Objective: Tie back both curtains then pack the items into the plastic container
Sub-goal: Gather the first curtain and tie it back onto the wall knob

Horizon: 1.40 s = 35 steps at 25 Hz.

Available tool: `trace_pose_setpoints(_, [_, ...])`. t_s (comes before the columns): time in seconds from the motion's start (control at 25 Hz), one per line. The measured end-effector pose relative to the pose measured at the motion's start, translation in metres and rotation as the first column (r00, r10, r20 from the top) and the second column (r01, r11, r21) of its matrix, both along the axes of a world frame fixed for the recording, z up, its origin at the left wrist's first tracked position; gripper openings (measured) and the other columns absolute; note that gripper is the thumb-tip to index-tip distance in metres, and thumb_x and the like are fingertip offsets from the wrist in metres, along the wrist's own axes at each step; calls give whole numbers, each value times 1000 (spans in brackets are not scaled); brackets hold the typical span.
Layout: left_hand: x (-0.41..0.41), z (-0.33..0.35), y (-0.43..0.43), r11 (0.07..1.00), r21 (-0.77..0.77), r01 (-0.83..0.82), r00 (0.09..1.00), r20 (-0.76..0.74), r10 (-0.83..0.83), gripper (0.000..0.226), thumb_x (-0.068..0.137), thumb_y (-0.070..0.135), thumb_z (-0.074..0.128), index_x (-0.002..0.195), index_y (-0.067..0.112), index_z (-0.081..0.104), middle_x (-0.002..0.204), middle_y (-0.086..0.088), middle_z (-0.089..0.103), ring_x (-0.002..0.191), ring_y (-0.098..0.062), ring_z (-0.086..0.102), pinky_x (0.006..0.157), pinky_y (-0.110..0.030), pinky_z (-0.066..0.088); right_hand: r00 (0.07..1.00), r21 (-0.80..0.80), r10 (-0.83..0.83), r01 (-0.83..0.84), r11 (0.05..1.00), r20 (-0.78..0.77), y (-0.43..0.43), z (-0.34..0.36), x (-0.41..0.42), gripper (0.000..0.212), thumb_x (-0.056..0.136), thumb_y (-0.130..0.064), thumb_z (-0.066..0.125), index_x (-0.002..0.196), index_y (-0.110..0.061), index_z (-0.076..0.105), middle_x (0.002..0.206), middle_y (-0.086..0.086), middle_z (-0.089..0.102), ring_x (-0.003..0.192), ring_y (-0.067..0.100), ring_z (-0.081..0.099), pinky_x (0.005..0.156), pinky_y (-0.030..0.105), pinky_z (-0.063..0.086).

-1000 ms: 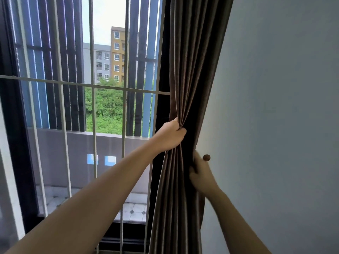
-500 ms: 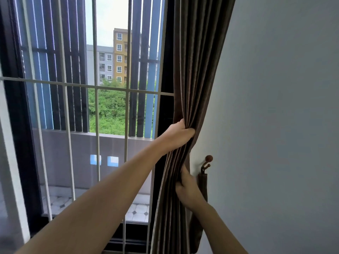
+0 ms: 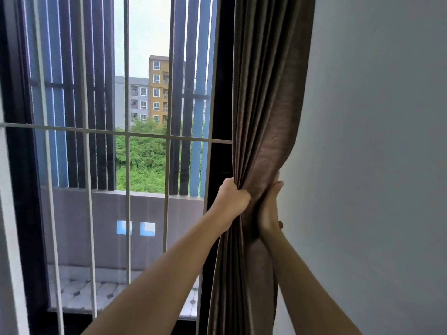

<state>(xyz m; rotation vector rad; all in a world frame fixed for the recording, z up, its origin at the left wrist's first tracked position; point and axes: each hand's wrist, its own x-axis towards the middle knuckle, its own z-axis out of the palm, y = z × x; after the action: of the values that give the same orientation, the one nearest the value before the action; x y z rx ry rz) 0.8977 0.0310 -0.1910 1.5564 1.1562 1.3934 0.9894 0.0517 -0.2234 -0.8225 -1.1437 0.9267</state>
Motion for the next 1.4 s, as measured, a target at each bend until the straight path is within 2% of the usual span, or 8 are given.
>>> trace_pose_setpoints(0.16, [-8, 1, 7, 990, -100, 103, 986, 143, -88, 31, 71, -19, 34, 73, 11, 45, 75, -7, 47, 77, -23, 48, 73, -32, 41, 992, -4, 102, -102, 995, 68, 18, 19, 21, 81, 90, -65, 4, 124, -15, 58, 119, 10, 65, 111, 20, 61, 105, 38, 42])
trace_pose_setpoints(0.32, [-11, 1, 15, 978, -155, 142, 977, 179, -114, 34, 67, -20, 31, 77, 10, 45, 76, -8, 48, 75, -23, 51, 66, -30, 42, 973, -37, 217, -215, 976, 76, 22, 15, 27, 79, 90, -67, 12, 119, -12, 61, 113, 12, 69, 108, 25, 64, 96, 39, 49])
trace_pose_setpoints(0.44, [-10, 1, 13, 985, -103, 140, 981, 152, -124, 35, 72, -19, 32, 76, 11, 50, 74, -6, 53, 72, -20, 54, 64, -28, 45, 988, -51, 130, -126, 991, 81, 17, 18, 23, 65, 94, -59, 13, 98, -18, 64, 80, -4, 75, 86, 13, 67, 69, 17, 54])
trace_pose_setpoints(0.68, [-24, 4, 21, 997, 71, 24, 957, -290, -2, 51, 82, 10, 46, 132, 17, 42, 115, -3, 58, 103, -19, 56, 82, -29, 47, 977, -40, 169, -165, 985, 129, 6, 19, 25, 51, 99, -48, 17, 111, -21, 59, 109, 5, 65, 98, 13, 62, 88, 28, 49])
trace_pose_setpoints(0.88, [-44, 39, 5, 996, 16, 85, 881, -469, -67, 21, 83, 15, 54, 104, 12, 55, 90, -5, 63, 77, -18, 65, 60, -28, 56, 953, -25, 244, -244, 969, 178, 0, 22, 24, 39, 102, -40, 24, 112, -26, 58, 109, 2, 67, 104, 16, 64, 91, 34, 50])
trace_pose_setpoints(1.08, [-36, 59, 0, 997, -41, 70, 785, -614, -80, 14, 87, 6, 52, 97, 0, 59, 86, -11, 63, 60, -17, 67, 45, -21, 55, 962, 29, 207, -215, 976, 176, -12, 2, 3, 49, 100, -42, 9, 113, -24, 52, 94, -6, 64, 73, -8, 66, 69, 13, 54])
trace_pose_setpoints(1.2, [-33, 71, 3, 993, -79, 83, 677, -727, -115, 6, 89, 5, 52, 93, 2, 56, 85, -12, 62, 59, -18, 67, 42, -19, 53, 965, 72, 189, -205, 976, 184, -14, -22, -11, 58, 95, -51, 6, 125, -23, 47, 102, -8, 63, 85, -8, 65, 70, 11, 52])
trace_pose_setpoints(1.4, [-27, 94, 5, 970, -208, 123, 565, -790, -241, 22, 88, -2, 53, 109, 1, 55, 80, -6, 63, 64, -17, 67, 57, -20, 57, 958, 156, -11, -35, 987, 286, -26, -41, -26, 65, 82, -64, 48, 138, -36, 32, 113, -21, 58, 99, -14, 56, 76, 8, 44])
